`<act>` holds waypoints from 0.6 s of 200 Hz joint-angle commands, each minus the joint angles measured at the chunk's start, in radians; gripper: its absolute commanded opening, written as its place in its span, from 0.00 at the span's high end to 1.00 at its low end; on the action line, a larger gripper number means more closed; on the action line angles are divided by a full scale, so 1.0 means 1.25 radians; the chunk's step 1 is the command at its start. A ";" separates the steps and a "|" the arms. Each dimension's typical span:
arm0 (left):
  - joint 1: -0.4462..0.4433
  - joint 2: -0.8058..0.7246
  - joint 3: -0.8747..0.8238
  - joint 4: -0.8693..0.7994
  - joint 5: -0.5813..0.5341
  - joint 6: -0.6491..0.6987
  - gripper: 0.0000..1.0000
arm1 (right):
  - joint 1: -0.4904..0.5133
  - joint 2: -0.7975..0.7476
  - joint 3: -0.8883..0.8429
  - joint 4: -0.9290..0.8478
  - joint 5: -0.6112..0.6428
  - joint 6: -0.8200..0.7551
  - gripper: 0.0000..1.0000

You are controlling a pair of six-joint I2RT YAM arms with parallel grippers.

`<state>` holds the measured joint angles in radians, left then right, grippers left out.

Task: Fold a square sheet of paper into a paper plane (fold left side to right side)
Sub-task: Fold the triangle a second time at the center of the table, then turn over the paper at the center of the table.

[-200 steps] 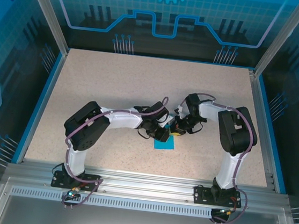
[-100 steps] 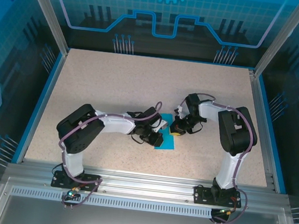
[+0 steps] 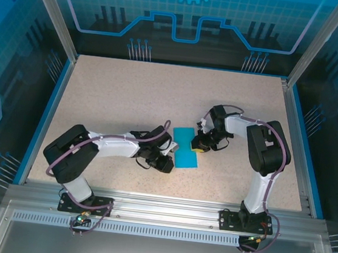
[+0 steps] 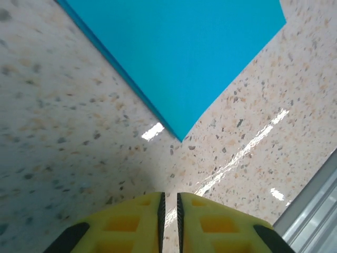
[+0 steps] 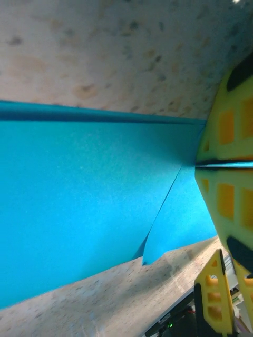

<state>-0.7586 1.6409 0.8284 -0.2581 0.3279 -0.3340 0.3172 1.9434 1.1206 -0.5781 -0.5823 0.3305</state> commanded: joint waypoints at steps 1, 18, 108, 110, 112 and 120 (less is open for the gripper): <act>0.043 -0.062 0.020 -0.015 -0.002 -0.022 0.75 | -0.030 -0.038 -0.024 0.107 -0.076 0.036 0.76; 0.082 -0.078 0.038 0.003 -0.001 -0.040 0.60 | -0.053 -0.077 -0.032 0.139 -0.118 0.041 0.66; 0.143 0.150 0.227 0.052 0.114 -0.018 0.41 | -0.148 -0.264 -0.119 0.089 -0.098 -0.019 0.18; 0.143 0.154 0.229 0.051 0.115 -0.018 0.41 | -0.148 -0.265 -0.122 0.091 -0.099 -0.018 0.18; 0.144 0.158 0.232 0.051 0.116 -0.018 0.41 | -0.148 -0.266 -0.125 0.092 -0.099 -0.016 0.18; 0.143 0.172 0.240 0.048 0.117 -0.013 0.43 | -0.148 -0.269 -0.138 0.096 -0.102 -0.014 0.18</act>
<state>-0.5804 1.8008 1.0832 -0.1829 0.4149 -0.3847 0.1406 1.6184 1.0039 -0.4469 -0.6899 0.3164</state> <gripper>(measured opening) 0.586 0.819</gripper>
